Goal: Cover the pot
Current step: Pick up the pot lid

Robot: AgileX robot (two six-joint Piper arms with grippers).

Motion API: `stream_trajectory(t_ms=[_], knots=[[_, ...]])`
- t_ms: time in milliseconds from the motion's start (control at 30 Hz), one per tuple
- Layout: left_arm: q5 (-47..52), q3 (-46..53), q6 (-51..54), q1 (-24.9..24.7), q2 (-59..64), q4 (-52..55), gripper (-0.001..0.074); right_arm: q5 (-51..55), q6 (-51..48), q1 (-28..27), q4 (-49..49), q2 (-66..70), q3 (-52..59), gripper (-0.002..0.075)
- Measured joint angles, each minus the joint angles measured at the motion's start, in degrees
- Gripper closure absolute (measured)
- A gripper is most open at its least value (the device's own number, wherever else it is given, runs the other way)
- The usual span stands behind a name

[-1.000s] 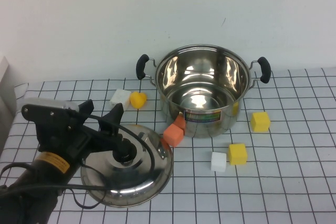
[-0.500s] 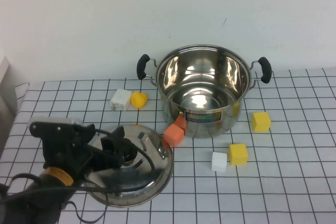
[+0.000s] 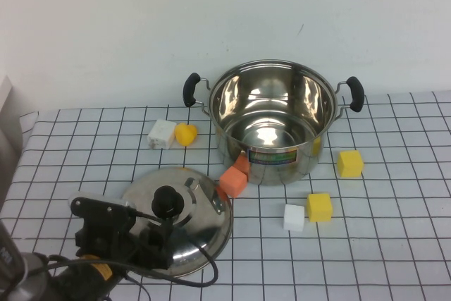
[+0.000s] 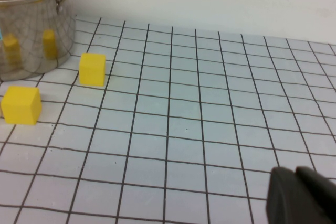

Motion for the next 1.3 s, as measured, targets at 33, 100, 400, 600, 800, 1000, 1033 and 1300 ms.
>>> stream_trajectory(t_ms=[33,100,400,600,800,1000,1033,1300], knots=[[0.0,-0.3,0.1,0.0,0.5,0.0,0.0204,0.0,0.0,0.0,0.0,0.0,0.0,0.0717],[0.0,-1.1,0.1,0.0,1.2,0.2,0.0204,0.0,0.0,0.0,0.0,0.0,0.0,0.0717],[0.0,-6.3,-3.1,0.0,1.3,0.4,0.0156,0.0,0.0,0.0,0.0,0.0,0.0,0.0717],[-0.1,-10.8,-3.2,0.0,1.8,0.4,0.0141,0.0,0.0,0.0,0.0,0.0,0.0,0.0717],[0.4,-13.2,-3.2,0.0,4.0,0.0,0.0141,0.0,0.0,0.0,0.0,0.0,0.0,0.0717],[0.4,-13.3,-3.2,0.0,7.0,0.4,0.0141,0.0,0.0,0.0,0.0,0.0,0.0,0.0717],[0.4,-13.3,-3.2,0.0,7.3,0.4,0.0141,0.0,0.0,0.0,0.0,0.0,0.0,0.0717],[0.1,-13.3,-3.2,0.0,8.0,0.4,0.0388,0.0,0.0,0.0,0.0,0.0,0.0,0.0717]])
